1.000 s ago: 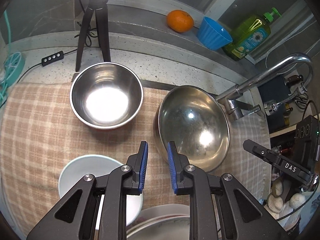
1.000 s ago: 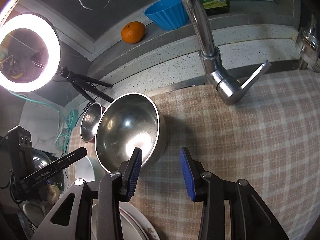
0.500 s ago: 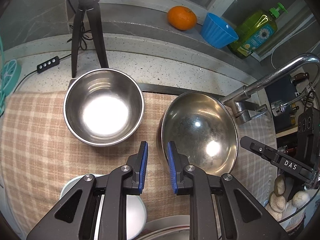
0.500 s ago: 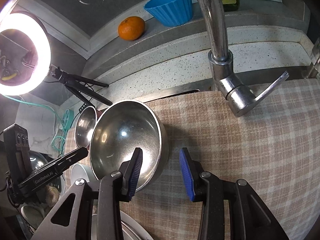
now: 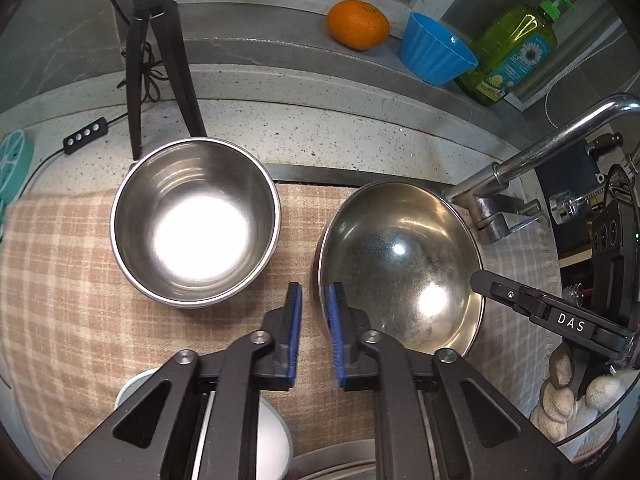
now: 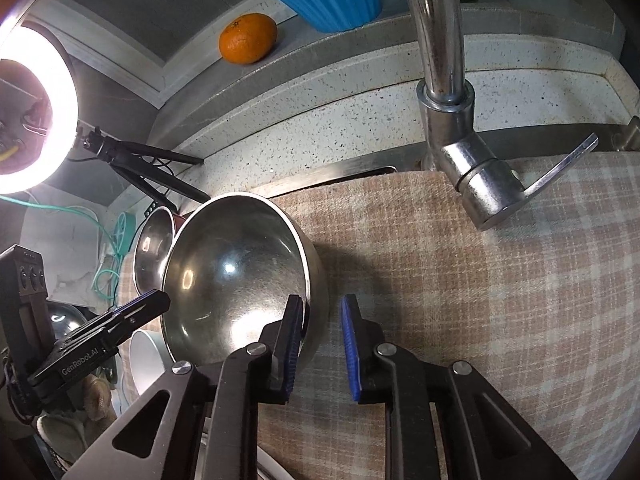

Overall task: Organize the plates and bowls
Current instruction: 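Move both tools to the large steel bowl rim and close, then lift the large steel bowl with both tools toward the white bowl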

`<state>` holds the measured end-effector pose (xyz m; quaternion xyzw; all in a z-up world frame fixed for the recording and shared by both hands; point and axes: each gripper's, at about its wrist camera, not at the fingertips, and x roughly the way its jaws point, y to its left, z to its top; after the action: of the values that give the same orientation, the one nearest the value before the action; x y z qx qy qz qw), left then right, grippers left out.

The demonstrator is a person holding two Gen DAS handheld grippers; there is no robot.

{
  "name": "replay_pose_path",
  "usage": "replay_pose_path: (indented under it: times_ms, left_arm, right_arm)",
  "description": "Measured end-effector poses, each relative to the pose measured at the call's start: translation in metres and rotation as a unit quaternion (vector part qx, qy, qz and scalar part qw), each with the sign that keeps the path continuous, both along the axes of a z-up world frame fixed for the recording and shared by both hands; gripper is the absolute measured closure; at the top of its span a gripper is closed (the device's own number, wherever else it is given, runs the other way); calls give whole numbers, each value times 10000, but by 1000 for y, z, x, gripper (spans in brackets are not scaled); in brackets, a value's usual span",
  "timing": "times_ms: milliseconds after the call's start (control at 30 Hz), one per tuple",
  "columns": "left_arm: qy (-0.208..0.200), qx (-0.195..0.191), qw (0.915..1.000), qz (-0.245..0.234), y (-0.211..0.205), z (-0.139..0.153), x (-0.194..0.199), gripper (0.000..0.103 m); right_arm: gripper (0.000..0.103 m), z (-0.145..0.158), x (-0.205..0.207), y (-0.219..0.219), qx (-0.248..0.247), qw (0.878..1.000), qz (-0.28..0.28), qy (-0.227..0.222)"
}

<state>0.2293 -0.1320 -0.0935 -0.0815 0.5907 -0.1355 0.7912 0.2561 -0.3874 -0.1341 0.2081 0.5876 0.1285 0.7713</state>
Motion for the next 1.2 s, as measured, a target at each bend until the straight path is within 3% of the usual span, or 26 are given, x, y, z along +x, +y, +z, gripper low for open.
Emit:
replay_pose_path:
  times_ms: [200, 633, 1200]
  left_arm:
    - [-44, 38, 10000, -60, -5, 0, 0, 96]
    - [-130, -49, 9998, -112, -3, 9, -11, 96]
    - [-330, -282, 9987, -264, 6, 34, -49, 96]
  right_arm:
    - [95, -1, 1, 4, 53, 9999, 80, 43]
    - [95, 7, -9, 3, -51, 10000, 8, 10]
    - [95, 46, -61, -2, -100, 9997, -78, -218]
